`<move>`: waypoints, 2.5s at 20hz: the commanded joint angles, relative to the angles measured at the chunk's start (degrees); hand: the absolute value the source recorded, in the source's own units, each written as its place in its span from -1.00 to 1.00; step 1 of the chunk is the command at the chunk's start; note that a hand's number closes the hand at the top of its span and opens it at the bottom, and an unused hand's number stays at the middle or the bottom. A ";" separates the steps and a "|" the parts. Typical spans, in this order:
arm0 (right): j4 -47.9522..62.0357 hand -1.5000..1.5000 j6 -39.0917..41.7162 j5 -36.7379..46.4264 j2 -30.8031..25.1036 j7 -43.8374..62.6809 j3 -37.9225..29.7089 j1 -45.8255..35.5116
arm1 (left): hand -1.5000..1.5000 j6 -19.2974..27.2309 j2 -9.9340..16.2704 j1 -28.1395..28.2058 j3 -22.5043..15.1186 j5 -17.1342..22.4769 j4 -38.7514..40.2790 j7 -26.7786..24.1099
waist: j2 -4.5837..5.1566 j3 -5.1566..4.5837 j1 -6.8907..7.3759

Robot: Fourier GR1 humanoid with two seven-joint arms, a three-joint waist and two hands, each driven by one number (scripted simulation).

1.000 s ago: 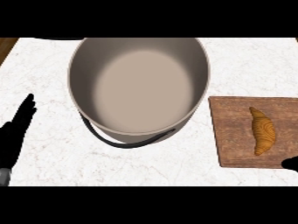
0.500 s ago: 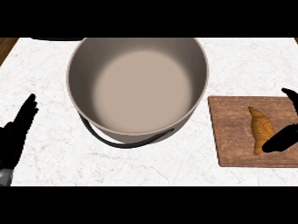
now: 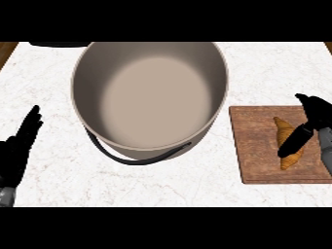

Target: Pick the croissant from the cutting board and place it in the pot

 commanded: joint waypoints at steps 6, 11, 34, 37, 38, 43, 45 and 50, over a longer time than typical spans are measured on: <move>7.16 -1.00 3.46 2.93 4.77 6.10 0.79 -2.48 | 0.00 -3.58 1.64 0.10 4.47 0.26 0.58 0.14 | -0.13 0.03 -0.56; 11.52 -1.00 4.38 5.69 7.08 5.86 -0.11 -5.24 | 0.00 -1.21 -1.23 0.01 3.19 -3.35 -1.59 2.07 | -0.13 0.04 -0.60; 22.20 1.00 4.53 18.56 12.54 -10.23 -4.89 -3.64 | 0.00 -6.35 -9.25 -0.09 8.51 -9.98 3.42 -1.39 | -0.05 0.04 -0.71; 14.28 1.00 6.91 18.14 10.34 -9.24 -6.96 1.34 | 0.00 -8.25 -8.15 6.41 10.04 -9.19 -5.84 1.64 | -0.23 0.05 -0.79; 17.06 1.00 8.04 18.93 10.27 -11.13 -7.50 -1.27 | 0.00 -8.94 -8.38 5.29 10.77 -9.58 -4.83 0.71 | -0.16 0.05 -0.71; 9.89 1.00 5.76 21.69 29.09 -11.68 8.40 -5.99 | 0.00 -10.01 -7.94 1.03 9.33 -9.03 -2.29 2.13 | -0.16 -0.08 1.89; 8.14 1.00 6.42 21.55 34.29 -13.97 15.08 -9.53 | 0.00 -11.32 -7.97 0.14 7.42 -9.44 -3.15 2.32 | 0.12 -0.01 5.92; 4.02 1.00 0.06 19.96 34.79 -9.21 29.59 -18.02 | 0.00 -10.87 -9.45 -1.72 5.79 -10.63 -1.44 2.29 | 0.09 -0.10 6.59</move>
